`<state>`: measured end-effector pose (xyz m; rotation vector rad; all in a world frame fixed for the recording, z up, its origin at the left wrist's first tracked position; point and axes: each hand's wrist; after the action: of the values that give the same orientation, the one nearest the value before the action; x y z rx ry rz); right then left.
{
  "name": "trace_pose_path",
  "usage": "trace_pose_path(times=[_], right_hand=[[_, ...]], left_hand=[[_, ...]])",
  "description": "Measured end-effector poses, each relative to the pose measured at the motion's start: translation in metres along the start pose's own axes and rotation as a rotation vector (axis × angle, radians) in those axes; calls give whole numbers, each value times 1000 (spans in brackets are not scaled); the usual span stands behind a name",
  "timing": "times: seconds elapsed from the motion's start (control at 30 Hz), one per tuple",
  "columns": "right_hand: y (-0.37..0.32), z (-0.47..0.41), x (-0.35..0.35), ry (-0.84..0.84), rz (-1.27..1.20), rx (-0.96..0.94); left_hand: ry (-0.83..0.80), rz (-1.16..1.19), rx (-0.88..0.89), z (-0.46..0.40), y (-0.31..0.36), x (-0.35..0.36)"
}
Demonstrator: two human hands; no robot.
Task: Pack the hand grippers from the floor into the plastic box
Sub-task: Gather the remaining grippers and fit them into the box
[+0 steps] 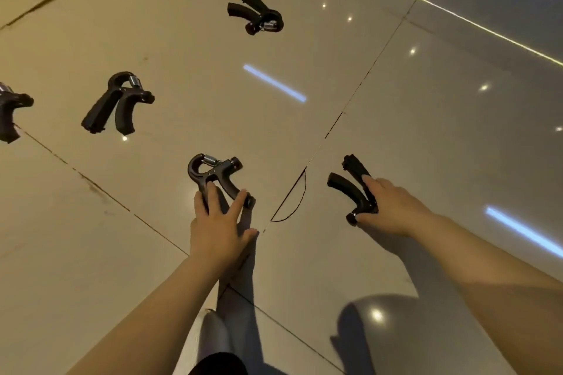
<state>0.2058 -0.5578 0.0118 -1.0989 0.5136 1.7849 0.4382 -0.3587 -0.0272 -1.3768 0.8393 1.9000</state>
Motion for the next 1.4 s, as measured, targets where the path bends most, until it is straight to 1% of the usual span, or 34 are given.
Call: trace_pose_path(times=[0.07, 0.1, 0.2, 0.27, 0.37, 0.4, 0.43, 0.53, 0.57, 0.6, 0.73, 0.93, 1.03, 1.13, 1.27, 1.4], right_hand=[[-4, -4, 7, 55, 54, -14], [-6, -4, 9, 83, 60, -12], [-6, 1, 12, 123, -27, 5], [-5, 8, 15, 101, -4, -35], [-5, 17, 21, 46, 80, -108], [-4, 18, 22, 26, 101, -119], [-5, 19, 21, 11, 115, -119], [-10, 16, 22, 45, 125, -75], [-15, 13, 22, 72, 131, -68], [-20, 9, 21, 101, 136, -73], [-42, -10, 25, 183, 161, -141], [-58, -11, 24, 272, 282, -170], [-57, 9, 18, 304, 302, -219], [-51, 44, 7, 286, 357, -280], [-30, 108, -11, 284, 500, -345], [-9, 188, -24, 331, 470, -348]], left_hand=[[45, 23, 10, -1, 4, 3], [60, 14, 43, 1, 5, 3], [64, -44, 199, 21, 4, 12], [80, -27, 282, 40, 2, 21], [161, 59, 373, 66, -6, 33], [195, 91, 353, 73, -8, 36], [216, 131, 291, 79, -10, 39], [226, 351, -44, 86, -8, 37], [226, 408, -122, 86, -8, 35], [228, 443, -154, 84, -9, 34], [235, 500, -132, 77, -13, 26], [346, 619, -77, 73, -12, -10], [430, 656, -4, 74, -5, -33], [474, 599, 153, 86, 3, -50], [512, 554, 306, 125, 20, -78], [593, 544, 456, 179, 44, -107]])
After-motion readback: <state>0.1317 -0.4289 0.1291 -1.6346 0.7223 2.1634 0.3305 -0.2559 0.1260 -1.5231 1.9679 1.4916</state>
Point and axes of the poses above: each hand's wrist, its own z-axis away from the middle knuckle, its own x-axis out of the palm, y = z × x, and after that the axes turned 10 degrees about y, right-handed
